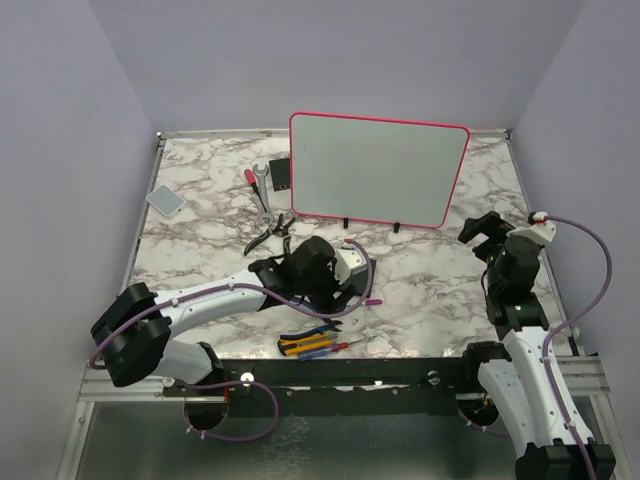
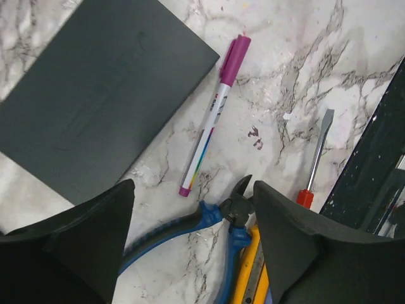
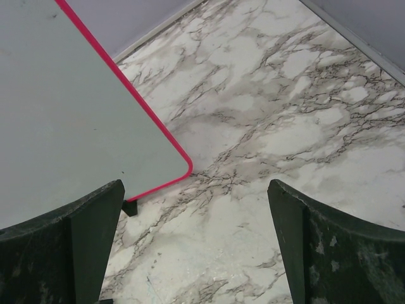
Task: Write a sentence on the whiteboard
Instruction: Open the whiteboard marker at the center of the board.
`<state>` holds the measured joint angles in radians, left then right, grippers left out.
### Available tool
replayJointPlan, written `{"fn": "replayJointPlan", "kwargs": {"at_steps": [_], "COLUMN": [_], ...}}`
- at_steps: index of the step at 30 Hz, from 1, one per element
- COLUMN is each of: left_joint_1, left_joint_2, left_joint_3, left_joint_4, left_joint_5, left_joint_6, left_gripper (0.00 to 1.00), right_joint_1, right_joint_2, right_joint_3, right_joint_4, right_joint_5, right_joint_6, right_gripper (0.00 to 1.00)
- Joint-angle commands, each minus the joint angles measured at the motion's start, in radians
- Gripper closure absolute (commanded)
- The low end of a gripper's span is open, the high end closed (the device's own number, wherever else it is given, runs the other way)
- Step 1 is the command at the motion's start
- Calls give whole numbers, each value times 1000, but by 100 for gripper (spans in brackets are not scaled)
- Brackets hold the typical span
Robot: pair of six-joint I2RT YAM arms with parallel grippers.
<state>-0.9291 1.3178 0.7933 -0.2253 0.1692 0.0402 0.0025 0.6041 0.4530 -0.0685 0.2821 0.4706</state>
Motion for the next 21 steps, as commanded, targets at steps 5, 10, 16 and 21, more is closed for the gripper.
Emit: {"fn": "replayJointPlan", "kwargs": {"at_steps": [5, 10, 16, 21], "left_joint_1": [-88, -117, -133, -149], "left_joint_2": [117, 158, 206, 232], "left_joint_3": [41, 57, 72, 84], "left_joint_4": [-67, -77, -71, -70], "left_joint_5": [9, -84, -154, -193], "left_joint_6": [41, 33, 17, 2], "left_gripper": [34, 45, 56, 62], "right_joint_1": [-3, -3, -2, -3], "right_joint_2": [6, 6, 12, 13], "right_joint_3": [19, 21, 24, 24], "right_joint_4": [7, 6, 4, 6], "right_joint_5": [-4, -3, -4, -6], "right_joint_6": [2, 2, 1, 1], "right_gripper": [0, 0, 0, 0]}}
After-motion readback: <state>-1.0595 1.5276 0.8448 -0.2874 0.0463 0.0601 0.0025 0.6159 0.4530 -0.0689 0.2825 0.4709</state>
